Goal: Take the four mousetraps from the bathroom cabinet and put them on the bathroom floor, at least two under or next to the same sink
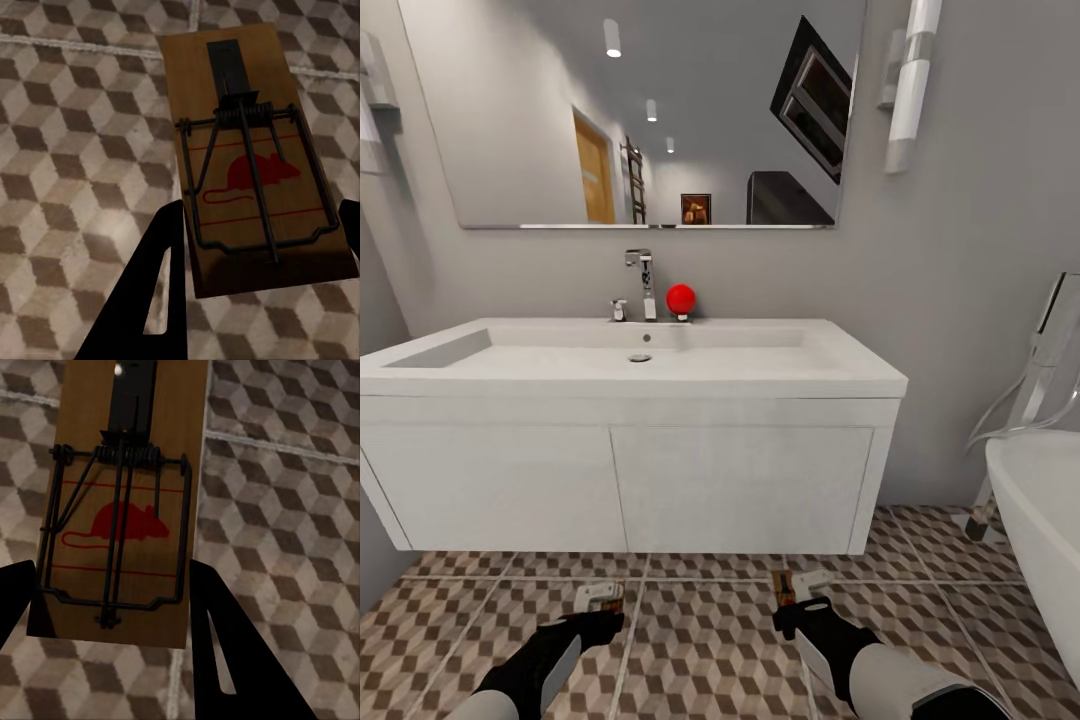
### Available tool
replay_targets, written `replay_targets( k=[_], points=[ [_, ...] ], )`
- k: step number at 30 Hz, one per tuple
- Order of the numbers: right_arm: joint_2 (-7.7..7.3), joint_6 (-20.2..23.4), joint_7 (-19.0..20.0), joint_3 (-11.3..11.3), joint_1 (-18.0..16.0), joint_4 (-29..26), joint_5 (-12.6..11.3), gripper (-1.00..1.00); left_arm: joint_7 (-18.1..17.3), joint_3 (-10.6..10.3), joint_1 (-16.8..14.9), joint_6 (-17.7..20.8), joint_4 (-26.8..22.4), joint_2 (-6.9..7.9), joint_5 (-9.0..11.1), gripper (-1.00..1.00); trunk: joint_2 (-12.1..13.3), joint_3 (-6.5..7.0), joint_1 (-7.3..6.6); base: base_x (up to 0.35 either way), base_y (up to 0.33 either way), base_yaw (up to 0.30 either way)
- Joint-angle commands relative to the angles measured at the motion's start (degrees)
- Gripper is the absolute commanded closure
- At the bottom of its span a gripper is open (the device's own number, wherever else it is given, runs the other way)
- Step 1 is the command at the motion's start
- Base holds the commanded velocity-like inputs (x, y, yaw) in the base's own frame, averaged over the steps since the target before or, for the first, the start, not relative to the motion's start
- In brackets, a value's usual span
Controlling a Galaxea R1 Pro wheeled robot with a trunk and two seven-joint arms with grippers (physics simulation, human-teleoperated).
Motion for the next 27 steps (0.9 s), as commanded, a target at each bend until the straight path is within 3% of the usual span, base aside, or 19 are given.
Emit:
replay_targets(
  k=[1, 12, 16, 19, 27],
  points=[
    [-0.04, 0.31, -0.13, 0.45, -0.01, -0.08, -0.55, 1.0, 0.22, -0.05, 0.0, 0.11, 0.0, 0.01, 0.47, 1.0, -0.02, -0.06, -0.01, 0.0, 0.0, 0.0],
    [-0.26, 0.04, -0.04, 0.31, -0.01, -0.04, -0.5, 1.0, 0.95, 0.03, 0.0, -0.95, -0.99, -0.13, 0.46, 1.0, -0.02, -0.06, -0.01, 0.0, 0.0, 0.0],
    [-0.2, -0.01, -0.04, 0.32, -0.01, -0.03, -0.54, 1.0, 0.89, -0.01, 0.0, -0.79, -1.01, -1.54, 0.37, 1.0, -0.02, -0.06, -0.01, 0.0, 0.0, 0.0],
    [-0.27, -0.02, 0.03, 0.3, -0.01, -0.03, -0.52, 1.0, 0.8, -0.03, 0.0, -0.78, -1.01, -1.75, 0.39, 1.0, -0.02, -0.06, -0.01, 0.0, 0.0, 0.0],
    [-0.22, -0.15, 0.39, 0.3, -0.01, -0.03, -0.49, 1.0, 0.35, -0.04, 0.0, -0.27, -1.01, -1.71, 0.5, 1.0, -0.13, -1.83, 0.19, 0.0, 0.0, 0.0]
  ],
)
